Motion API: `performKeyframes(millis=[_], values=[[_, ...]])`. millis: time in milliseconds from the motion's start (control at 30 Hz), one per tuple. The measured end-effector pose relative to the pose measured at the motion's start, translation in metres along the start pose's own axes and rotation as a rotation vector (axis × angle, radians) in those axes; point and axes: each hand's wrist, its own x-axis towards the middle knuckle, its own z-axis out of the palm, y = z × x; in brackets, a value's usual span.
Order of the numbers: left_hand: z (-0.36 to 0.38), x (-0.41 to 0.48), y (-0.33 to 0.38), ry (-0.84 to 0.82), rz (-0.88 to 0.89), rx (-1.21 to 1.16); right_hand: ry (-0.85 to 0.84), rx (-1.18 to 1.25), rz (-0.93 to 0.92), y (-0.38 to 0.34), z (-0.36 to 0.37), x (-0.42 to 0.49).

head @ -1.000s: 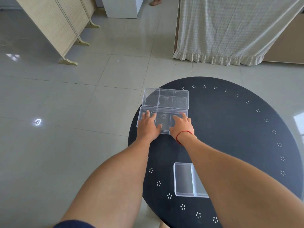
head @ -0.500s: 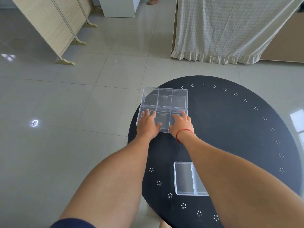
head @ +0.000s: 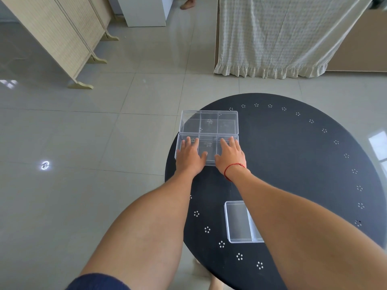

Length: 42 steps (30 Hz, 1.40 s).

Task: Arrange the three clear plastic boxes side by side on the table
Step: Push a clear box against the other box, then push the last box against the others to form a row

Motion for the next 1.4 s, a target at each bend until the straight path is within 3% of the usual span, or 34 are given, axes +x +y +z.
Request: performKeyframes(millis=[233, 600, 800, 1033, 1400], values=[[0.011, -0.042, 0.027, 0.002, -0.002, -0.021, -0.047, 0.003, -0.008, 0.028, -0.011, -0.037], [0.078, -0.145, 0.102, -0.147, 0.047, -0.015, -0.102, 0.041, 0.115, 0.152, -0.034, -0.122], [0.111, -0.176, 0.112, -0.118, 0.035, 0.000, -0.194, 0.097, 0.090, 0.189, -0.015, -0.154], [0.112, -0.179, 0.092, -0.144, 0.020, 0.013, -0.163, 0.017, -0.013, 0.168, -0.006, -0.145], [0.080, -0.147, 0.038, -0.023, -0.071, 0.065, -0.232, 0.015, -0.045, 0.092, 0.014, -0.120]])
